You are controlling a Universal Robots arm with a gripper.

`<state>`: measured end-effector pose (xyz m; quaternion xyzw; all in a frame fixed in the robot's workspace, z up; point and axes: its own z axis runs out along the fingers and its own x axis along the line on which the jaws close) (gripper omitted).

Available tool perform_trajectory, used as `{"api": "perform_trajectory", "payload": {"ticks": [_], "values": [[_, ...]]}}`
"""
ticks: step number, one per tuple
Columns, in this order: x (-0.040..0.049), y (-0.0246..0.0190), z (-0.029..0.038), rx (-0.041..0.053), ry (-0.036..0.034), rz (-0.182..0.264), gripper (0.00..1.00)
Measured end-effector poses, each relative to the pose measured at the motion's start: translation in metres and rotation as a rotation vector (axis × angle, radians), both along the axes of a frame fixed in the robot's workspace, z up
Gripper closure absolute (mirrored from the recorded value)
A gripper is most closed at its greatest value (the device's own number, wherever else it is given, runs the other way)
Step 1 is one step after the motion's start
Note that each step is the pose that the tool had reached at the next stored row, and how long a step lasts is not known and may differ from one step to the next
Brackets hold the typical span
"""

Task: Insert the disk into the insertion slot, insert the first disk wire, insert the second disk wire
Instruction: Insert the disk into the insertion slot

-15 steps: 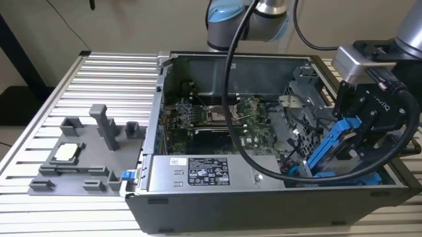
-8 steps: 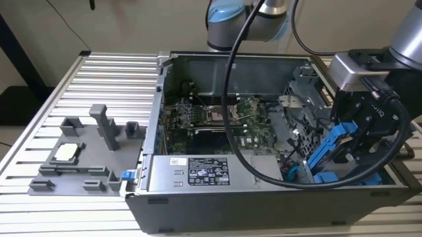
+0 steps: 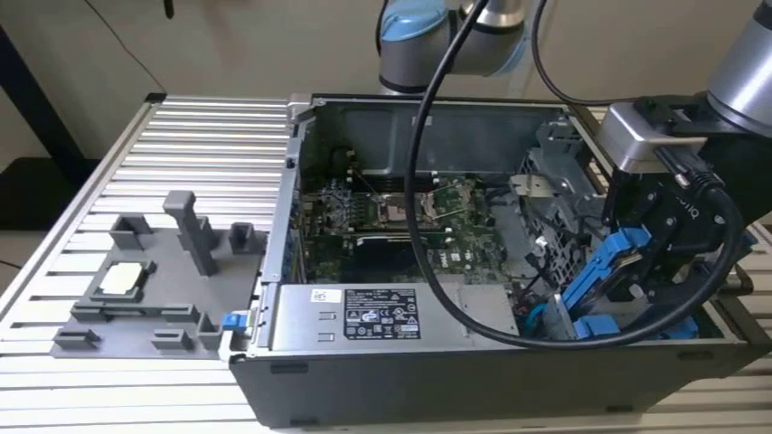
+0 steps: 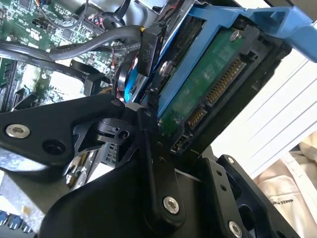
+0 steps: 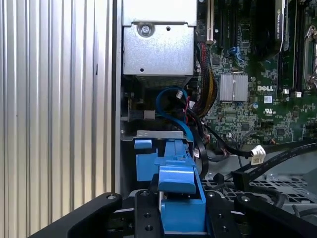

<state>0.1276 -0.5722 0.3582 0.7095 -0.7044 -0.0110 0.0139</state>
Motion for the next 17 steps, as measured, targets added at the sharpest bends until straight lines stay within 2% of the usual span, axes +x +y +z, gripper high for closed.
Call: {"api": "perform_trajectory", "payload": {"ticks": [2, 3, 7, 13, 15, 17], "values": [[0.0, 0.0, -0.0001, 0.0001, 0.0, 0.0, 0.65], [0.0, 0.0, -0.0002, 0.0002, 0.0, 0.0, 0.59], [0.0, 0.0, 0.0, 0.0001, 0.0, 0.0, 0.59], [0.0, 0.0, 0.0112, 0.0001, 0.0001, 0.0, 0.59], [0.0, 0.0, 0.0119, 0.0008, -0.0051, 0.0, 0.59], [0.0, 0.0, 0.0128, 0.0022, -0.0197, 0.0, 0.59]]}}
